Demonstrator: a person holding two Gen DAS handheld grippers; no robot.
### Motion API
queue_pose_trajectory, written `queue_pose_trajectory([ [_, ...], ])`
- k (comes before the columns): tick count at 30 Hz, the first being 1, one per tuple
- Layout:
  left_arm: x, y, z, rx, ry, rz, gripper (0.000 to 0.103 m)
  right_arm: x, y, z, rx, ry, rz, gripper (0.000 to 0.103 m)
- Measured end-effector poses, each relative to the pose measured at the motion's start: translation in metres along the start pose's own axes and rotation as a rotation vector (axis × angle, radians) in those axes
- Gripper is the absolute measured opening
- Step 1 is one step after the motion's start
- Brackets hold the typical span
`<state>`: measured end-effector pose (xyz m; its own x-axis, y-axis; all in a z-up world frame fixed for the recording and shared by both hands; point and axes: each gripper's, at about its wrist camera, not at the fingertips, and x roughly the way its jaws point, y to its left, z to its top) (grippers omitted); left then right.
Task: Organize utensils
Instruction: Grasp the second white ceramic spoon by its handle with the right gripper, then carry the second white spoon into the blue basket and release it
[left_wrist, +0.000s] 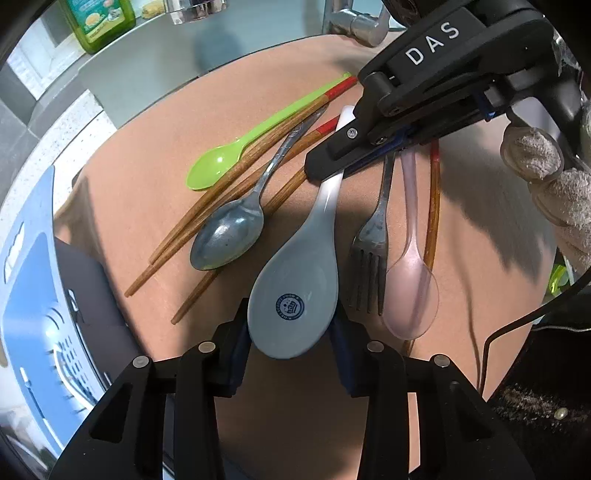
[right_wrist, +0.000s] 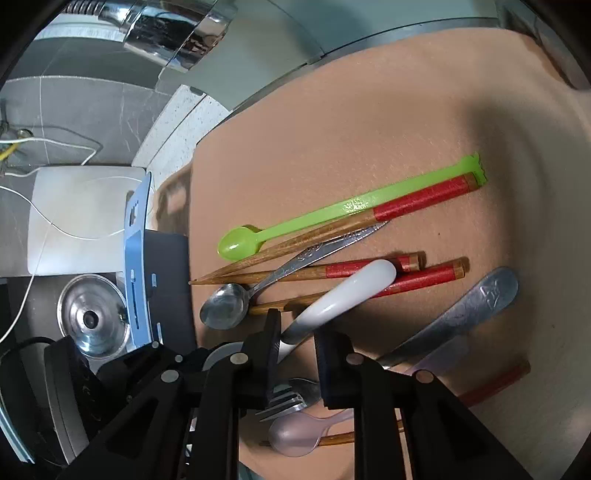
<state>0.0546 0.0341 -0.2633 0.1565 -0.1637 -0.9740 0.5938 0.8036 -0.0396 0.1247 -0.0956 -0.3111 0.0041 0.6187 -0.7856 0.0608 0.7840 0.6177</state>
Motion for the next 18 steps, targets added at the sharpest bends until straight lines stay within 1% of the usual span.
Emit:
queue_pose_trajectory([
  [4, -0.004, -0.001, -0.011, -0.031, -0.013, -0.025, 0.038, -0.003, -0.001, -0.003, 0.016, 0.001, 0.013, 0.014],
  [7, -0.007, -0.002, -0.011, -0.048, -0.022, -0.033, 0.038, -0.01, 0.004, -0.007, 0.011, -0.011, 0.03, 0.012],
  [14, -0.024, -0.003, -0.021, -0.08, -0.067, -0.028, 0.037, -0.026, 0.025, -0.013, -0.038, -0.039, 0.048, 0.01],
  [18, -0.035, -0.004, -0.027, -0.087, -0.092, -0.005, 0.037, -0.031, 0.036, -0.014, -0.055, -0.045, 0.054, 0.009],
])
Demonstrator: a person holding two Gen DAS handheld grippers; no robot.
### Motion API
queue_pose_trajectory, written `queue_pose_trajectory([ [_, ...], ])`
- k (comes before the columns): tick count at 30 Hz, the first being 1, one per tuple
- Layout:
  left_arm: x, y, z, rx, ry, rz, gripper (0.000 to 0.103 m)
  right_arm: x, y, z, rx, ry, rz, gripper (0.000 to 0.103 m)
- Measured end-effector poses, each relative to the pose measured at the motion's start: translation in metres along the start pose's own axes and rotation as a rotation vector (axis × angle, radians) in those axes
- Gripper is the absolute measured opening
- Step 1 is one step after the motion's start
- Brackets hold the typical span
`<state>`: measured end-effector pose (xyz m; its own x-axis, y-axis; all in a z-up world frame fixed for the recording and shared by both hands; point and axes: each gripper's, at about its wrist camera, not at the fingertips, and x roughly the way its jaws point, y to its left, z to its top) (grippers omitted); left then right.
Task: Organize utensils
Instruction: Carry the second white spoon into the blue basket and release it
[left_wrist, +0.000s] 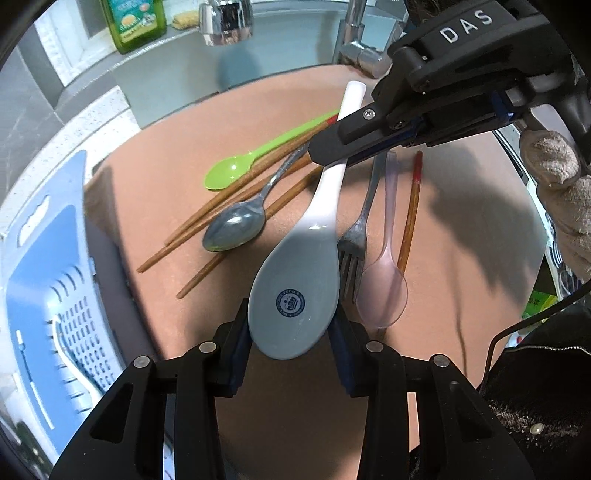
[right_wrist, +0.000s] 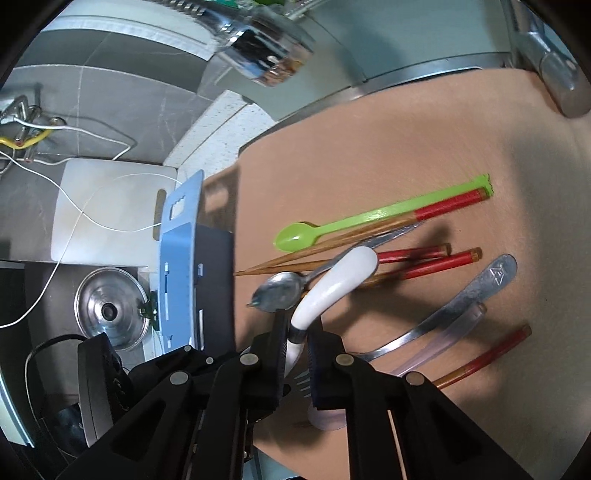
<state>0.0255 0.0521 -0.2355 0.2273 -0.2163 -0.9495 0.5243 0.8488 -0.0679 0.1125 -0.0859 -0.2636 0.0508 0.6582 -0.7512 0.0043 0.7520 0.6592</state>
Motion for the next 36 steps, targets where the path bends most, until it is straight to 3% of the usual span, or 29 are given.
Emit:
queue_pose_trajectory([
  [8, -0.042, 0.012, -0.031, -0.081, -0.066, 0.034, 0.037, 0.001, 0.043, 0.002, -0.093, 0.013, 0.012, 0.008],
  [18, -0.085, 0.056, -0.083, -0.248, -0.128, 0.119, 0.036, 0.042, 0.122, 0.0, -0.239, 0.094, 0.036, 0.008],
  [27, -0.083, 0.103, -0.121, -0.368, -0.102, 0.192, 0.033, 0.102, 0.188, -0.007, -0.363, 0.192, 0.021, 0.008],
  [36, -0.071, 0.126, -0.138, -0.448, -0.077, 0.207, 0.031, 0.156, 0.209, -0.006, -0.378, 0.271, -0.001, 0.009],
])
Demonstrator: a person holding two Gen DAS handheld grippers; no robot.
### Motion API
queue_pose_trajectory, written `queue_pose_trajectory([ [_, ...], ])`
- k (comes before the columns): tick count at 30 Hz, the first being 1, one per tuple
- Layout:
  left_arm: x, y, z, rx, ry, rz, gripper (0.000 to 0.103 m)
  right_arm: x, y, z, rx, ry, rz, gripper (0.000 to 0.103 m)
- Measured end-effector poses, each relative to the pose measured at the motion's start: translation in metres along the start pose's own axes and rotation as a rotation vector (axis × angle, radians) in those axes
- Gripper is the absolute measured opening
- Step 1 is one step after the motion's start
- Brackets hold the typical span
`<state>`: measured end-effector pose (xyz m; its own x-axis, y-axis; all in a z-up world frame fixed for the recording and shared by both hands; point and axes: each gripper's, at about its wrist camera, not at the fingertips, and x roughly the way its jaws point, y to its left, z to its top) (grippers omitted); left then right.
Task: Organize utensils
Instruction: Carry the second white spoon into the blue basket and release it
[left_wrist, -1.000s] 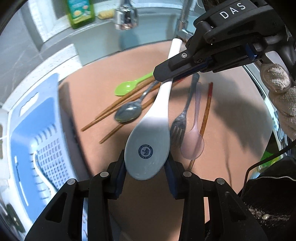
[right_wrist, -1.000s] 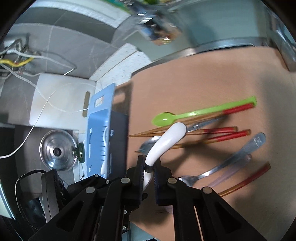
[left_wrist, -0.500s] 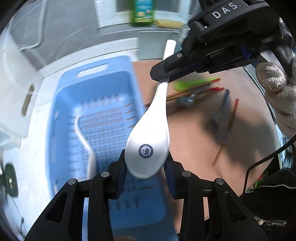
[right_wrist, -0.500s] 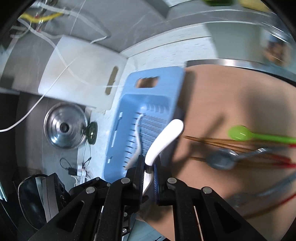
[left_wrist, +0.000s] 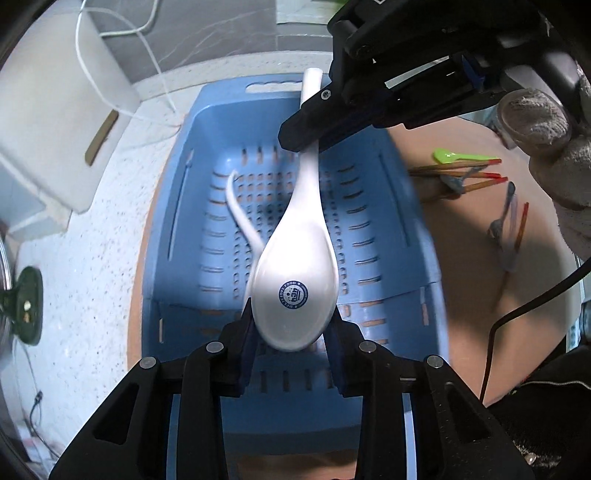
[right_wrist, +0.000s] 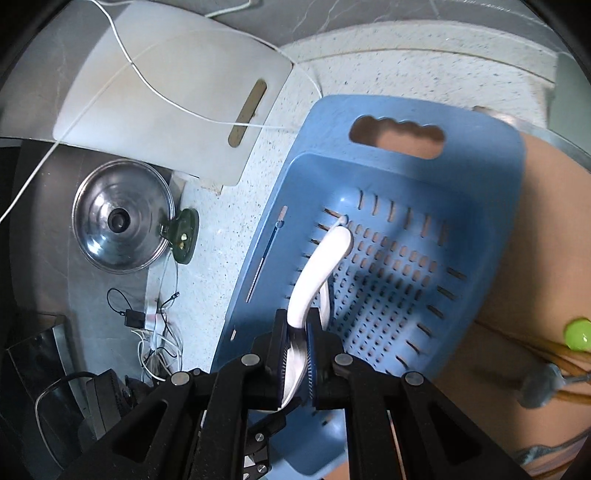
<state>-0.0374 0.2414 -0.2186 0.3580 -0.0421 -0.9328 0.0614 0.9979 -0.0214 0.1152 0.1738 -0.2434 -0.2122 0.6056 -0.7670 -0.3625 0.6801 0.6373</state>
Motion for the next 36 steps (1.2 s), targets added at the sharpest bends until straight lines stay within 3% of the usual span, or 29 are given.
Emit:
queue_pose_trajectory([
  [14, 0.024, 0.014, 0.0, -0.031, 0.057, 0.023, 0.028, 0.051, 0.002, 0.023, -0.001, 0.071, -0.051, 0.009],
  [36, 0.042, 0.012, 0.006, -0.033, 0.11, 0.053, 0.028, 0.091, 0.003, 0.033, -0.011, 0.08, -0.109, 0.01],
])
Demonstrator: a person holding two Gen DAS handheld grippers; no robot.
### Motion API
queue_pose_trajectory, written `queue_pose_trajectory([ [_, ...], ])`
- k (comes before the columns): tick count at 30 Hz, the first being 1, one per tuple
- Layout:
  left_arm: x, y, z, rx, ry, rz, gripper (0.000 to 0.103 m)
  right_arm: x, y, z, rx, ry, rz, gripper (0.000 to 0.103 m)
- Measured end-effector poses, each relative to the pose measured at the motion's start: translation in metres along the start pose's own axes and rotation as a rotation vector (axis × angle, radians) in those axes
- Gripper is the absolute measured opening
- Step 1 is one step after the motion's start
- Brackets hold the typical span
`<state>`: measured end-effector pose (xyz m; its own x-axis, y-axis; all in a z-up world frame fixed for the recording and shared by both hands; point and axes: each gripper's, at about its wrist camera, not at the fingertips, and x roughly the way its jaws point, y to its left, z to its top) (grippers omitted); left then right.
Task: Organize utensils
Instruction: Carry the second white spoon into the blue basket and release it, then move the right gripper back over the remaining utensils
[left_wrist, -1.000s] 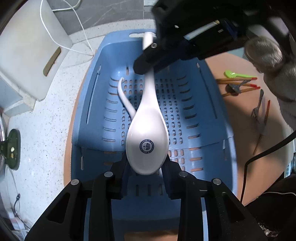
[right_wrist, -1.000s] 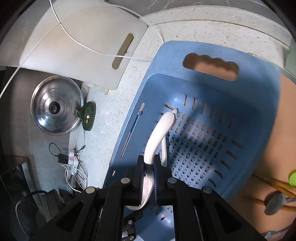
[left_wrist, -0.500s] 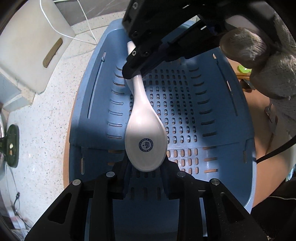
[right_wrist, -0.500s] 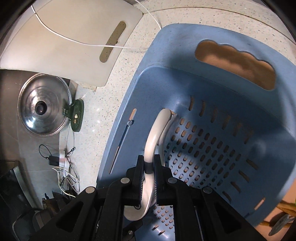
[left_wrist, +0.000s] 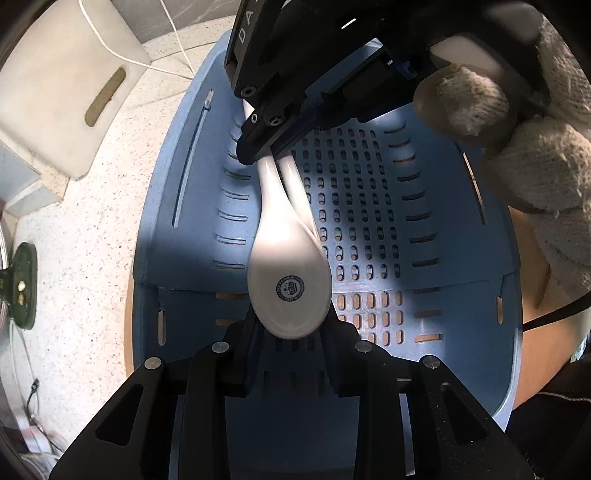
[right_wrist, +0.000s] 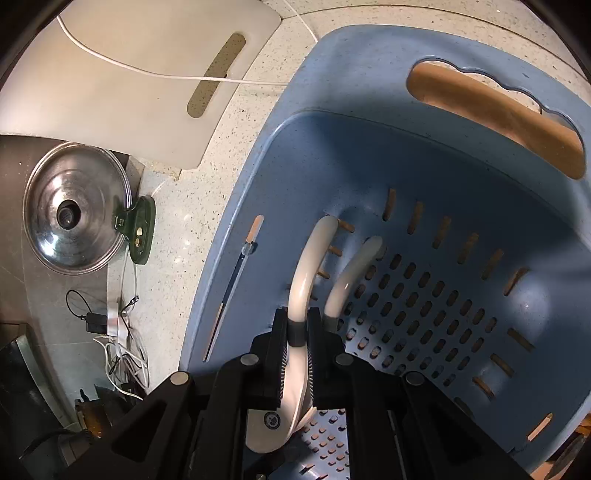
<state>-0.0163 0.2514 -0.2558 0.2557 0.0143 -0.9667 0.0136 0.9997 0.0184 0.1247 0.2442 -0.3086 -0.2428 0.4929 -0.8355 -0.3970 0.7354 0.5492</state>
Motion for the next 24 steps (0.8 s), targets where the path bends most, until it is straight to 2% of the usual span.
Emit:
queue_pose_trajectory([
  [6, -0.003, 0.004, 0.002, -0.008, -0.005, 0.001, 0.029, 0.003, 0.004, -0.001, -0.02, 0.0, -0.015, 0.013],
  [9, -0.011, 0.004, 0.001, -0.013, -0.013, -0.005, 0.029, -0.002, 0.008, -0.002, -0.038, -0.017, -0.023, 0.024],
  [14, -0.03, -0.002, -0.004, -0.006, -0.035, 0.001, 0.029, -0.023, 0.011, -0.01, -0.061, -0.045, -0.003, 0.028],
  [17, -0.05, -0.008, -0.007, 0.006, -0.071, -0.003, 0.029, -0.048, 0.013, -0.024, -0.098, -0.088, 0.024, 0.028],
  [24, -0.093, -0.039, 0.001, 0.079, -0.163, -0.037, 0.029, -0.126, -0.008, -0.076, -0.181, -0.236, 0.036, 0.04],
])
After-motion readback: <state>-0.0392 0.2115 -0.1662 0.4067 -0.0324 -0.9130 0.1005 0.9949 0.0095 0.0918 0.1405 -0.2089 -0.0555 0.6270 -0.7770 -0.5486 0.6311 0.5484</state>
